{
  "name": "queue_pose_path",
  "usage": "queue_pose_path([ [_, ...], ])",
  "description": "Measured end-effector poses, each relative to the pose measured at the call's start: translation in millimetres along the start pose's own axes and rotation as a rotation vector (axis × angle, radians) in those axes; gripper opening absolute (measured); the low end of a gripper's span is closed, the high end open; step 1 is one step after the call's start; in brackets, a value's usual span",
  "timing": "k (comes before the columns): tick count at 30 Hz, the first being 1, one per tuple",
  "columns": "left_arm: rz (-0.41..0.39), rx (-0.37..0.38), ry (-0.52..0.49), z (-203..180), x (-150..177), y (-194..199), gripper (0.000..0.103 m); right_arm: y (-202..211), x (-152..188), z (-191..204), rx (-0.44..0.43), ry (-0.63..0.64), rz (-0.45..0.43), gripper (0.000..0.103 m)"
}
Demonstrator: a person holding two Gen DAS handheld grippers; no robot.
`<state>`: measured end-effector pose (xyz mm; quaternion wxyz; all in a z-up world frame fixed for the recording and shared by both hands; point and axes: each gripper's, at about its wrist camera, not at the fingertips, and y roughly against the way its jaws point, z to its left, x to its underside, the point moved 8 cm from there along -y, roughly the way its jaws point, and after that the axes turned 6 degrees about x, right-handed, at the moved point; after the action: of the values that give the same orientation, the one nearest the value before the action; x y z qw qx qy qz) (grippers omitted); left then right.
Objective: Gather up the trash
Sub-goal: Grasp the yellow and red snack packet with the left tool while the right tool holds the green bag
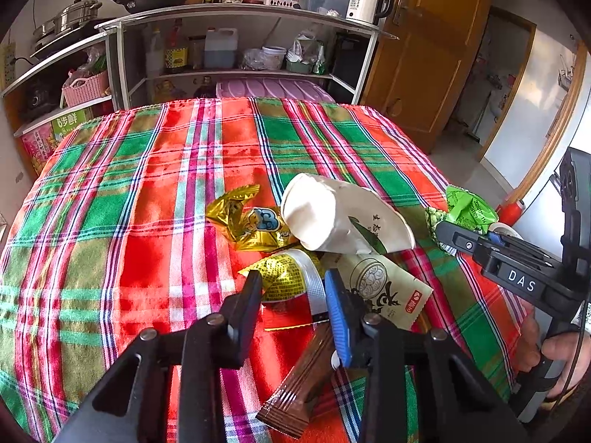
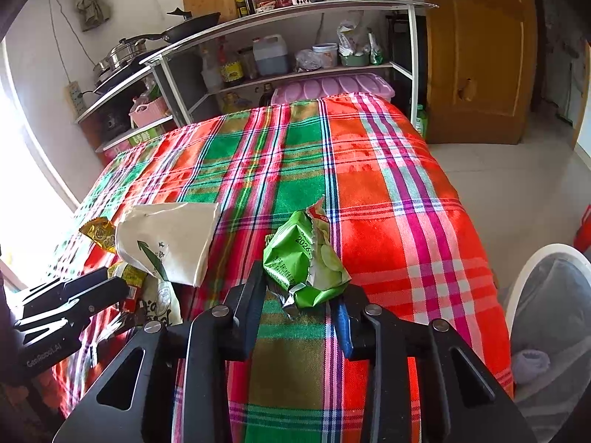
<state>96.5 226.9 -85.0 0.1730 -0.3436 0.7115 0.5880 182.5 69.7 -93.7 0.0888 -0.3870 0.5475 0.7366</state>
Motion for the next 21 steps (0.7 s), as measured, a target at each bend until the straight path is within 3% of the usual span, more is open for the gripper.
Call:
queue_pose_path([
  [11, -0.034, -0.011, -0.01, -2.0, 1.8, 17.8, 0.035, 15.8, 0.7, -0.9, -0.007, -0.009, -0.034, 0.033],
  [12, -0.037, -0.012, -0.011, -2.3, 2.0, 19.9, 0.025, 16.9, 0.1, -1.0, -0.011, -0.01, -0.035, 0.033],
  [18, -0.023, -0.029, -0.025, -4.0, 7.5, 21.3, 0.023, 31.6, 4.7, -0.9, -0.019, -0.018, -0.06, 0.033],
  [20, -0.014, -0.049, -0.029, -1.4, 8.5, 16.7, 0.025, 35.1, 6.2, -1.7, -0.019, -0.016, -0.063, 0.033],
  [21, -0.01, -0.055, -0.013, 1.4, 8.3, 14.6, 0.038, 36.2, 6.9, -1.3, -0.017, -0.014, -0.064, 0.033],
])
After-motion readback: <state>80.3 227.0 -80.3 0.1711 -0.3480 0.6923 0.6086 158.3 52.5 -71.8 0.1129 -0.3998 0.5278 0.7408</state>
